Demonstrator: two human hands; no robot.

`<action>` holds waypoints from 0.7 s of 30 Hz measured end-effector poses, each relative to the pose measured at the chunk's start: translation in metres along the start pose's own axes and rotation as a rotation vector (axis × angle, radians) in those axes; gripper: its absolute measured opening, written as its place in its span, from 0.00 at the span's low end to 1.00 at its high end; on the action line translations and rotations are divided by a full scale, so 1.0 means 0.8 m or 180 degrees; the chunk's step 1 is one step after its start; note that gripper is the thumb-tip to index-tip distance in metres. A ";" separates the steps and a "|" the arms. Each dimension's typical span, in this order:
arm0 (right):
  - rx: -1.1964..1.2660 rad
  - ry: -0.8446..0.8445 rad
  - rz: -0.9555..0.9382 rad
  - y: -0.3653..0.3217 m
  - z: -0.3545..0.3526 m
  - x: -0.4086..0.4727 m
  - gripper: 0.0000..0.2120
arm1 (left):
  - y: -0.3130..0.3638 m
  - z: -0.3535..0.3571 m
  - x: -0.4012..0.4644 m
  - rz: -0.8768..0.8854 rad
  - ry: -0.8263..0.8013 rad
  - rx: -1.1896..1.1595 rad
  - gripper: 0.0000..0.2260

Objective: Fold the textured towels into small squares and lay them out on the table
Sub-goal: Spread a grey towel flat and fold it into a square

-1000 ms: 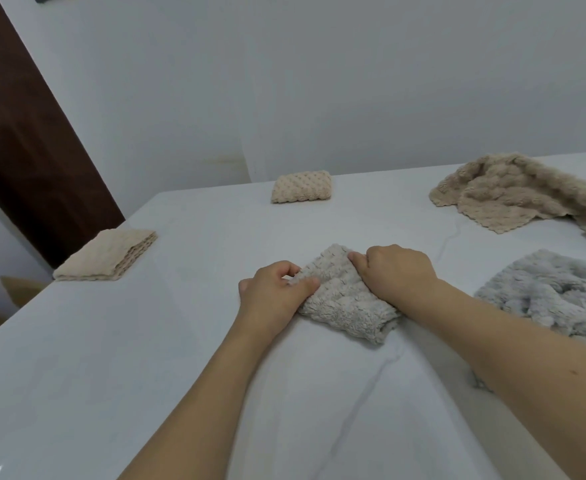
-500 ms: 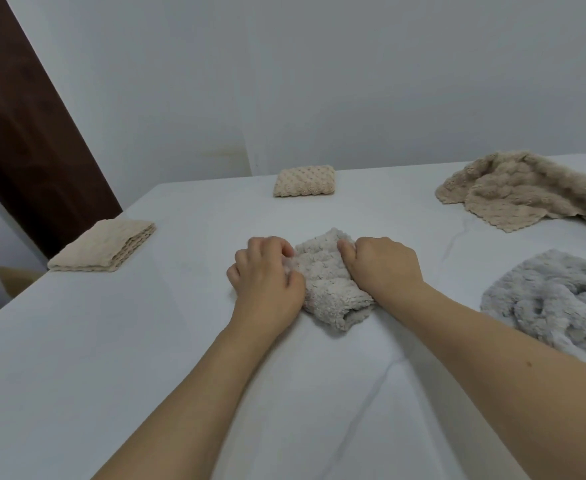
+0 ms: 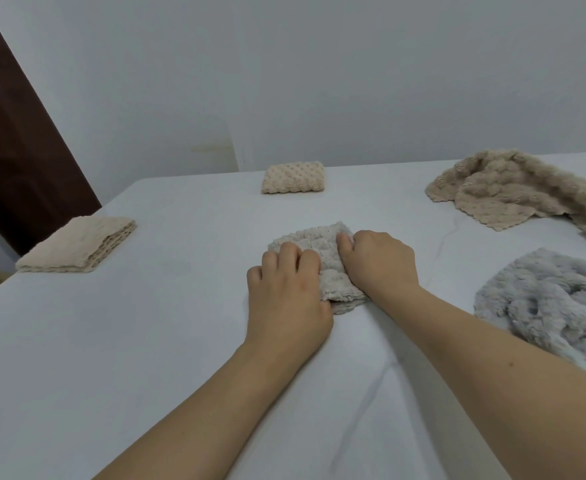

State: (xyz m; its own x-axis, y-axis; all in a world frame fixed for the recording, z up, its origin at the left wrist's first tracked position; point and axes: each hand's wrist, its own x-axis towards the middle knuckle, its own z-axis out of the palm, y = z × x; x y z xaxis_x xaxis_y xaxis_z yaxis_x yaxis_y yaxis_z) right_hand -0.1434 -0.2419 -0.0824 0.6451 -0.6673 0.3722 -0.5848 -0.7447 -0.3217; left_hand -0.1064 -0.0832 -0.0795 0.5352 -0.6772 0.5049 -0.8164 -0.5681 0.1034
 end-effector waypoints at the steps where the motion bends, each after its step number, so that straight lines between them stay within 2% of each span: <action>1: -0.0019 -0.0018 0.0001 0.000 -0.001 0.000 0.23 | 0.002 0.000 0.000 0.0032 -0.0066 0.0067 0.16; 10: -0.0118 -0.0101 0.0053 -0.001 0.001 0.003 0.23 | -0.005 -0.014 0.008 0.0149 -0.1173 0.0066 0.18; 15: -0.0122 -0.0075 0.0034 -0.001 0.002 0.003 0.24 | -0.007 -0.020 0.007 0.0144 -0.1565 0.0105 0.19; 18: -0.0107 -0.0084 0.0035 -0.001 0.002 0.002 0.24 | -0.010 -0.027 0.009 0.0003 -0.1898 -0.0160 0.18; 21: -0.0091 -0.0077 0.0012 0.000 0.002 0.003 0.24 | -0.018 -0.038 0.009 -0.0096 -0.2443 -0.0474 0.28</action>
State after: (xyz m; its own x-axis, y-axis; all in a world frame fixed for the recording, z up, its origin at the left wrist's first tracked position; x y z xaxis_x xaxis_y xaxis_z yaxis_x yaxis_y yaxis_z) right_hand -0.1408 -0.2430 -0.0832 0.6543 -0.6705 0.3498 -0.6008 -0.7418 -0.2980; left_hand -0.0974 -0.0658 -0.0511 0.5134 -0.8272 -0.2283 -0.7905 -0.5595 0.2491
